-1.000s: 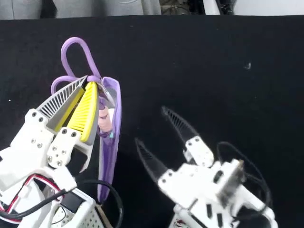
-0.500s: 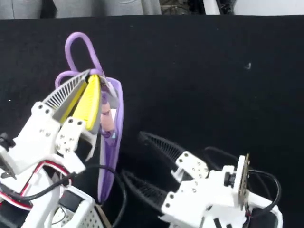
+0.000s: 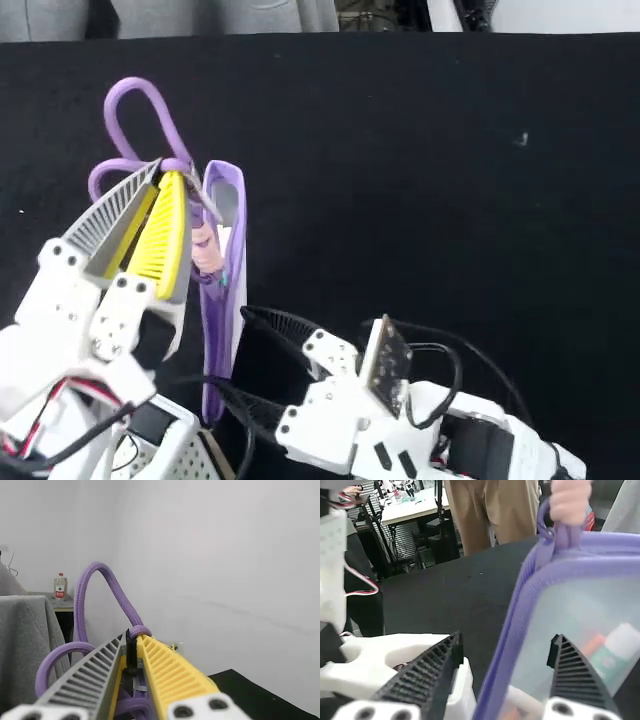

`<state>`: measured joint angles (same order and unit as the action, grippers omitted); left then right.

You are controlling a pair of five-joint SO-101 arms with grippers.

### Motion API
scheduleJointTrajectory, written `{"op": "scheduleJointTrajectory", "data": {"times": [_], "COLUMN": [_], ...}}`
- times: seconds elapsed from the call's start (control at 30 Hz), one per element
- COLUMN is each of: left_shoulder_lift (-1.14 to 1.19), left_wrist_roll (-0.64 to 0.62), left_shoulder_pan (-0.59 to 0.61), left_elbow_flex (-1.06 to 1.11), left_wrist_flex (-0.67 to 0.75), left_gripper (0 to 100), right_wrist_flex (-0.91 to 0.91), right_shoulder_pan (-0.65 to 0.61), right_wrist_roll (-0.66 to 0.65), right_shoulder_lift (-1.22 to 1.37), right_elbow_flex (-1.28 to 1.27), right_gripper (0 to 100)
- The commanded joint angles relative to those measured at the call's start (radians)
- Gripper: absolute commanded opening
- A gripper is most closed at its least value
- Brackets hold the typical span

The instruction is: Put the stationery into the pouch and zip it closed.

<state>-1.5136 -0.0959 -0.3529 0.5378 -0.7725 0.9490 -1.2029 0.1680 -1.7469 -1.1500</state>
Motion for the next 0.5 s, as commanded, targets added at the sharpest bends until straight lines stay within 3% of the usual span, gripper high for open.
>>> {"op": "scheduleJointTrajectory", "data": {"times": [0.0, 0.13, 0.27, 0.47], "left_shoulder_lift": [-0.021, -0.051, -0.064, -0.061], "left_wrist_roll": [-0.003, -0.003, -0.003, -0.009], "left_shoulder_pan": [0.01, 0.012, 0.007, 0.007], "left_elbow_flex": [-0.004, -0.004, -0.004, -0.004], "left_wrist_flex": [0.014, 0.014, -0.017, -0.026], "left_gripper": [3, 3, 3, 3], "right_wrist_flex": [-0.058, -0.089, -0.084, -0.092], "right_shoulder_pan": [0.098, 0.239, 0.302, 0.199], "right_wrist_roll": [0.003, 0.003, 0.003, 0.011], "right_shoulder_lift": [-0.002, -0.002, -0.004, -0.004], "right_elbow_flex": [-0.016, -0.065, -0.087, 0.019], "right_gripper": [28.4, 28.4, 28.4, 28.4]}}
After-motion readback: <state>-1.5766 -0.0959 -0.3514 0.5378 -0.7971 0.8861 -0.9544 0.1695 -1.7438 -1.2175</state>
